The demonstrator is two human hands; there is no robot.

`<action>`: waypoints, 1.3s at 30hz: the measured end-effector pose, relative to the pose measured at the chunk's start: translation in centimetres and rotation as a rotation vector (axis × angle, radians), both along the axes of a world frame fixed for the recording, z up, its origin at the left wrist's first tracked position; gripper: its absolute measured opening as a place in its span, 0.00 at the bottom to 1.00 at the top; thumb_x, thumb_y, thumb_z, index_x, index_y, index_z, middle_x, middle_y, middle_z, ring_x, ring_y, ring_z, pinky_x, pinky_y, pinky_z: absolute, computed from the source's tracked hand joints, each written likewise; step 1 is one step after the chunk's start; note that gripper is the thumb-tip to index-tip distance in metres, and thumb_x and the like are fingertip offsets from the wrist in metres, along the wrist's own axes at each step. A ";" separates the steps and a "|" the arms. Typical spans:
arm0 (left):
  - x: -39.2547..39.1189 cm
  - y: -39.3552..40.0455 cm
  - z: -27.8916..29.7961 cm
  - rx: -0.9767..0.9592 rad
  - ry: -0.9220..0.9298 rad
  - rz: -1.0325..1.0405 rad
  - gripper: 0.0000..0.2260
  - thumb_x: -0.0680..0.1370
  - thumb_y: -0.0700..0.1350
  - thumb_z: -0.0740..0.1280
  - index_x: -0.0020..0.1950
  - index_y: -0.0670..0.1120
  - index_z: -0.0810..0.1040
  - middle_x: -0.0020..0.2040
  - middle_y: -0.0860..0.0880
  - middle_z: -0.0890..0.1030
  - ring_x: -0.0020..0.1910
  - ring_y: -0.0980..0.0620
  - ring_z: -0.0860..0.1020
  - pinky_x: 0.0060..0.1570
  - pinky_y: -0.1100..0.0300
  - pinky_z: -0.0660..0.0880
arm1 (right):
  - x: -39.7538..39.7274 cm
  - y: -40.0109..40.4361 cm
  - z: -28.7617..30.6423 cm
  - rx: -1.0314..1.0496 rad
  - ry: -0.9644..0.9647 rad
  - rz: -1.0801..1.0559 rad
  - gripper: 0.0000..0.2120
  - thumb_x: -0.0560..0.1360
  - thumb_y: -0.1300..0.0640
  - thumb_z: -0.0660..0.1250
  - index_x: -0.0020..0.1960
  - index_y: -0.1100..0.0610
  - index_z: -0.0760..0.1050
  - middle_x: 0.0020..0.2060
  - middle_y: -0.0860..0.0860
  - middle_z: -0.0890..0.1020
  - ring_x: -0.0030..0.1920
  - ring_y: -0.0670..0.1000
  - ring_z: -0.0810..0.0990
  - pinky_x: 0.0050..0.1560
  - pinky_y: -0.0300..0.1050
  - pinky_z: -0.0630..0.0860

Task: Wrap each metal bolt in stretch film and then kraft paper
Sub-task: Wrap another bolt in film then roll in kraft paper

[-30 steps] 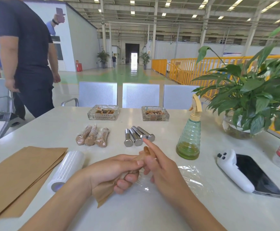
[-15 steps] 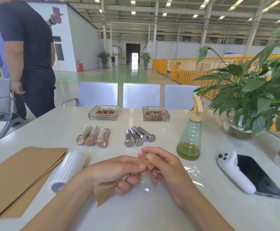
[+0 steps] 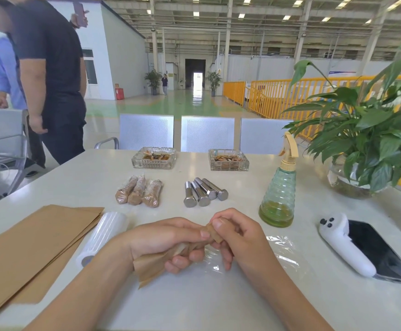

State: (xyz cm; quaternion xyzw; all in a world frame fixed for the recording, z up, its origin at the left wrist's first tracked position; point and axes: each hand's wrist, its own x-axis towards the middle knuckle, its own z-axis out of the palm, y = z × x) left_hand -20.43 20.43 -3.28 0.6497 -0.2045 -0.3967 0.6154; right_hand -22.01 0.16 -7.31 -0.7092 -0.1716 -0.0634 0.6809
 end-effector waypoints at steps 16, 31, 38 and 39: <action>-0.6 -0.9 -1.8 -0.537 0.031 0.432 0.13 0.75 0.39 0.69 0.59 0.44 0.86 0.64 0.40 0.82 0.56 0.43 0.85 0.42 0.58 0.83 | 0.2 -1.2 1.0 0.557 0.289 0.036 0.07 0.80 0.54 0.67 0.48 0.58 0.78 0.31 0.53 0.70 0.25 0.48 0.67 0.24 0.41 0.69; -1.3 -7.4 -1.4 -0.507 -0.473 0.828 0.14 0.80 0.47 0.70 0.51 0.35 0.83 0.41 0.35 0.83 0.35 0.39 0.81 0.45 0.46 0.81 | 0.1 -0.3 0.7 0.485 0.297 0.095 0.09 0.82 0.57 0.64 0.53 0.60 0.82 0.31 0.53 0.71 0.25 0.49 0.69 0.24 0.43 0.71; -1.2 -8.2 -1.6 -0.585 -0.221 1.049 0.12 0.79 0.47 0.71 0.41 0.40 0.85 0.46 0.36 0.85 0.43 0.40 0.83 0.44 0.45 0.82 | -0.2 -0.4 0.8 0.406 0.220 0.068 0.10 0.83 0.57 0.65 0.44 0.57 0.78 0.32 0.54 0.72 0.26 0.51 0.70 0.26 0.45 0.74; -1.3 -8.2 -1.5 -0.598 -0.176 1.045 0.13 0.79 0.47 0.70 0.40 0.40 0.85 0.48 0.37 0.85 0.43 0.39 0.83 0.43 0.45 0.80 | -0.2 -0.3 0.8 0.396 0.214 0.065 0.11 0.83 0.57 0.65 0.43 0.55 0.79 0.32 0.54 0.72 0.26 0.51 0.71 0.26 0.44 0.74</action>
